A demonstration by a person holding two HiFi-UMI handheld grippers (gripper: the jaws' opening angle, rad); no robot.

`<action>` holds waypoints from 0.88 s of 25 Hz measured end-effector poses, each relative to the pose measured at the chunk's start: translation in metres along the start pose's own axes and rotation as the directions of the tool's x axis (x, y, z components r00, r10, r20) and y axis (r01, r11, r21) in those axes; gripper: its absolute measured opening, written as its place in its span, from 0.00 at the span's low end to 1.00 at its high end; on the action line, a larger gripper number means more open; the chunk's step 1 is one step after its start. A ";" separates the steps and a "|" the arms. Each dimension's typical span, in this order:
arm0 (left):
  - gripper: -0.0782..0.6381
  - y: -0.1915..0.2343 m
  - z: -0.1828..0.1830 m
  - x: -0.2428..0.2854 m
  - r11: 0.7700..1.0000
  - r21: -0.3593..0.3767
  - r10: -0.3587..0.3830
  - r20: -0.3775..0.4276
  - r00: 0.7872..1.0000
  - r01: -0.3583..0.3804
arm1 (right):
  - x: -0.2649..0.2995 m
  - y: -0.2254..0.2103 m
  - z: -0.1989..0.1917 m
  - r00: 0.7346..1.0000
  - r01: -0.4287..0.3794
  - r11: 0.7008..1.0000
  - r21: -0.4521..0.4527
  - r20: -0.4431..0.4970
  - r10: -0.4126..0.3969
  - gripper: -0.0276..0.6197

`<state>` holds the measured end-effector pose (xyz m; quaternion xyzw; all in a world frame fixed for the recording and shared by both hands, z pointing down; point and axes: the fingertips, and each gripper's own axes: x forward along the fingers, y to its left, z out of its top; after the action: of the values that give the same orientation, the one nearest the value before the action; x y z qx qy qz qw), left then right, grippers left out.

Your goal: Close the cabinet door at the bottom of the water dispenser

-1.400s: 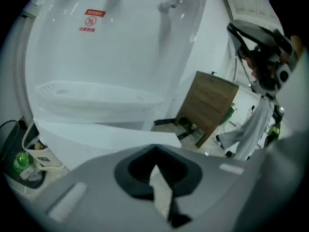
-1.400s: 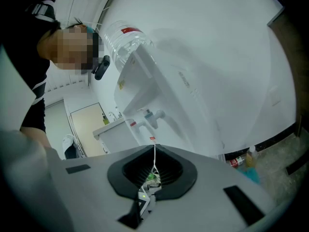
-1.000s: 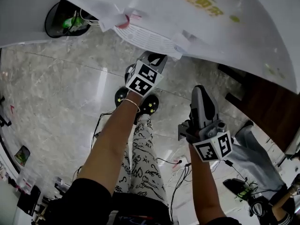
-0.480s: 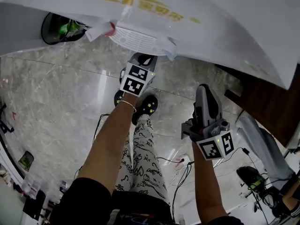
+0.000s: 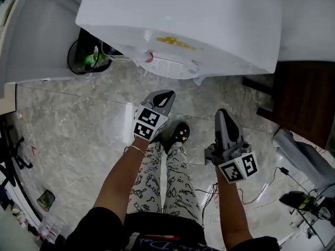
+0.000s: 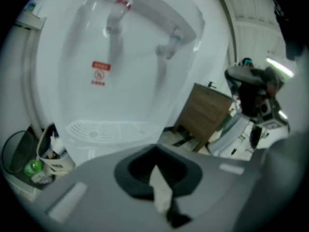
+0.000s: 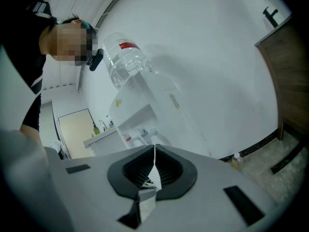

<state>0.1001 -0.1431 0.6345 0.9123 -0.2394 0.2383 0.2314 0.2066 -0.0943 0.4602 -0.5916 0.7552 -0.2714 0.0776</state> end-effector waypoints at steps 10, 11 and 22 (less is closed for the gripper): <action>0.11 -0.056 0.077 -0.113 0.994 0.064 -0.099 0.099 0.990 0.093 | -0.049 0.066 0.061 0.992 0.045 0.998 -0.050 0.124 -0.039 0.07; 0.11 -0.062 0.084 -0.121 0.993 0.066 -0.104 0.105 0.989 0.097 | -0.050 0.073 0.065 0.991 0.040 0.998 -0.047 0.130 -0.033 0.07; 0.11 -0.189 0.138 -0.240 0.983 0.176 -0.101 0.298 0.949 0.049 | -0.176 0.154 0.071 0.980 -0.065 0.995 -0.075 0.183 0.078 0.07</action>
<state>0.0630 0.0088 0.3379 0.9627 -0.2167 0.1043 0.1237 0.1571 0.0710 0.2874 -0.5892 0.7743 -0.1861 0.1369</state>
